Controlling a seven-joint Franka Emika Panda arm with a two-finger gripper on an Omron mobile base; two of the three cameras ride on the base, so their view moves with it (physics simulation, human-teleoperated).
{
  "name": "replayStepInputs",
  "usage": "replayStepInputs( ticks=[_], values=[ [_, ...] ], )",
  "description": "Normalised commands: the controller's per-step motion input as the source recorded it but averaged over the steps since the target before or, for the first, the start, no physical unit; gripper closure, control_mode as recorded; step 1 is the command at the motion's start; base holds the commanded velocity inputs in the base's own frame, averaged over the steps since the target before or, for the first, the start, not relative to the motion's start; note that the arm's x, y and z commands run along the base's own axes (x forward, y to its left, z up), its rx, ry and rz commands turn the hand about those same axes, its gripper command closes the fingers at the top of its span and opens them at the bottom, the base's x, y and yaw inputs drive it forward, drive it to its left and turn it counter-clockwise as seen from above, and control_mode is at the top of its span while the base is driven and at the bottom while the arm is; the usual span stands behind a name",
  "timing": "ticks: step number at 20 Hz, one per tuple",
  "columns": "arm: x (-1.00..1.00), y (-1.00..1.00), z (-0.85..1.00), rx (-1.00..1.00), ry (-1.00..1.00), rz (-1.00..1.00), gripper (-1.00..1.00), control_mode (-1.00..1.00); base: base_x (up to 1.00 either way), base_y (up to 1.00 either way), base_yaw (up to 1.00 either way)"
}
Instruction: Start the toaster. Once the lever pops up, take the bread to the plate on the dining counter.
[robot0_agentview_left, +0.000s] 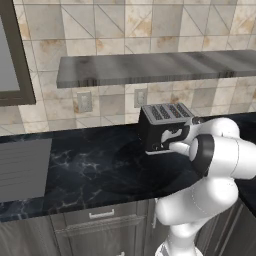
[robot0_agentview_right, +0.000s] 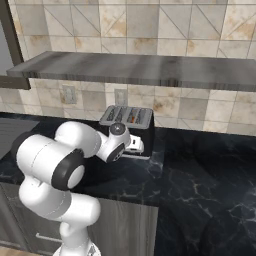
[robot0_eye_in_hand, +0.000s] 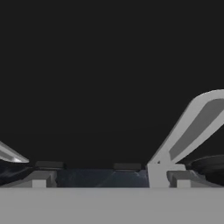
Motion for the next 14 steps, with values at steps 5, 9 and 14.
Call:
replayStepInputs(
  ticks=[5, 9, 14],
  values=[
    [0.0, 0.0, -0.13, 0.0, 0.0, 0.0, -1.0, -1.0, 0.0, 0.0, 0.0],
    [0.0, 0.0, 0.0, 0.0, 0.0, 0.0, -1.0, -1.0, 0.0, 0.0, 0.0],
    [0.0, 0.0, 0.0, 0.0, 0.0, 0.0, -1.0, -1.0, 0.0, 0.0, 0.0]
  ],
)
